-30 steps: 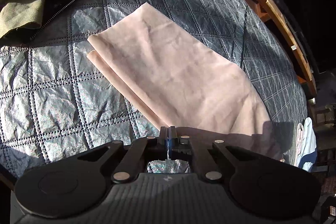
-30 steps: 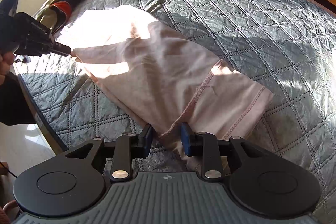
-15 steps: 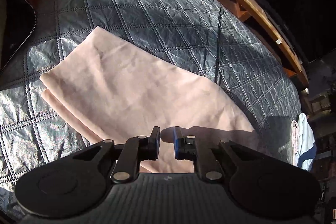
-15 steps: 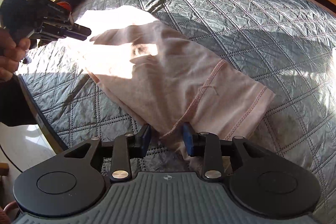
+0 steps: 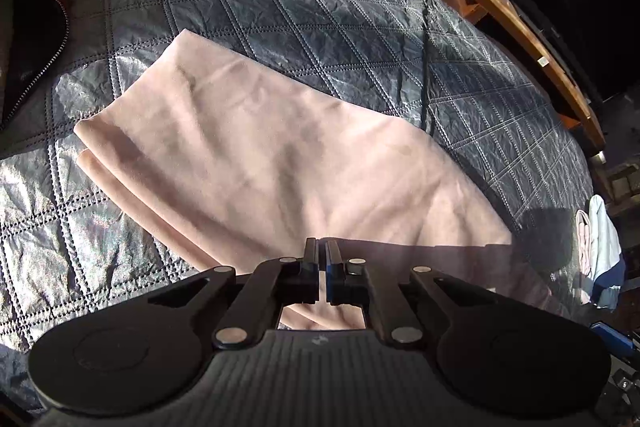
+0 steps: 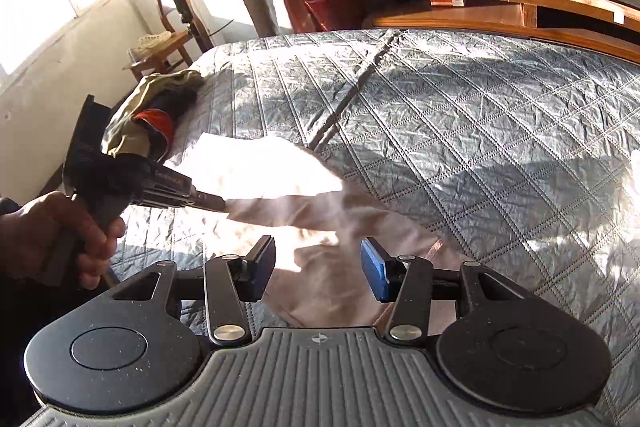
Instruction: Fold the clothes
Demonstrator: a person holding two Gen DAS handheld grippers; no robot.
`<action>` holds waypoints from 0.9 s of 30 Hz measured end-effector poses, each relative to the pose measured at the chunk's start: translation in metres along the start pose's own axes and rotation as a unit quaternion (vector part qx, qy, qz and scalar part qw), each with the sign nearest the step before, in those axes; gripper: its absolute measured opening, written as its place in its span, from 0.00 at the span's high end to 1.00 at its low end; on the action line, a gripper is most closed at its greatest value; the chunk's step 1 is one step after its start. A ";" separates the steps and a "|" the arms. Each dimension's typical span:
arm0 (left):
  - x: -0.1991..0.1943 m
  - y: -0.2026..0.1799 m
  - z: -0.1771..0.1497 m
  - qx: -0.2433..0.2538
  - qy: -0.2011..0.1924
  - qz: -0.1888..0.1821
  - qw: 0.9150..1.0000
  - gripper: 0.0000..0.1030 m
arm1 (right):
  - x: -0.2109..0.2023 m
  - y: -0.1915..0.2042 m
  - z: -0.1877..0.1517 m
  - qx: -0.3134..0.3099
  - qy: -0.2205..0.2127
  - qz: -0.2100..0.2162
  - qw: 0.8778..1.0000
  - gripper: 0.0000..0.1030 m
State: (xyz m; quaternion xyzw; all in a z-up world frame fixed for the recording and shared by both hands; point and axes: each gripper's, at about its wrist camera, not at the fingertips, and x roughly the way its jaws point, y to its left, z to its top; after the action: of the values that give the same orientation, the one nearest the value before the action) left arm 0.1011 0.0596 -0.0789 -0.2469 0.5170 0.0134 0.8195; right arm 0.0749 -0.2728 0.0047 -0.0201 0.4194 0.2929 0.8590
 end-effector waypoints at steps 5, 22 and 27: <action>-0.001 0.002 -0.002 0.003 -0.008 0.001 1.000 0.97 | 0.070 0.011 0.008 -0.045 0.062 -0.067 0.995 0.62; -0.015 -0.019 0.009 0.060 -0.058 0.041 0.996 0.90 | 0.051 -0.008 -0.061 -0.032 0.083 -0.118 0.989 0.40; -0.015 -0.077 0.000 0.196 -0.098 0.009 0.976 0.80 | 0.052 -0.005 -0.066 -0.036 0.069 -0.119 0.990 0.37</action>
State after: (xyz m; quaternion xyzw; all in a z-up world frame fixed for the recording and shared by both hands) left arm 0.1159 -0.0045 -0.0359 -0.0746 0.4286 -0.0569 0.8986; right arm 0.0553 -0.2698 -0.0776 -0.1209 0.4611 0.2013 0.8557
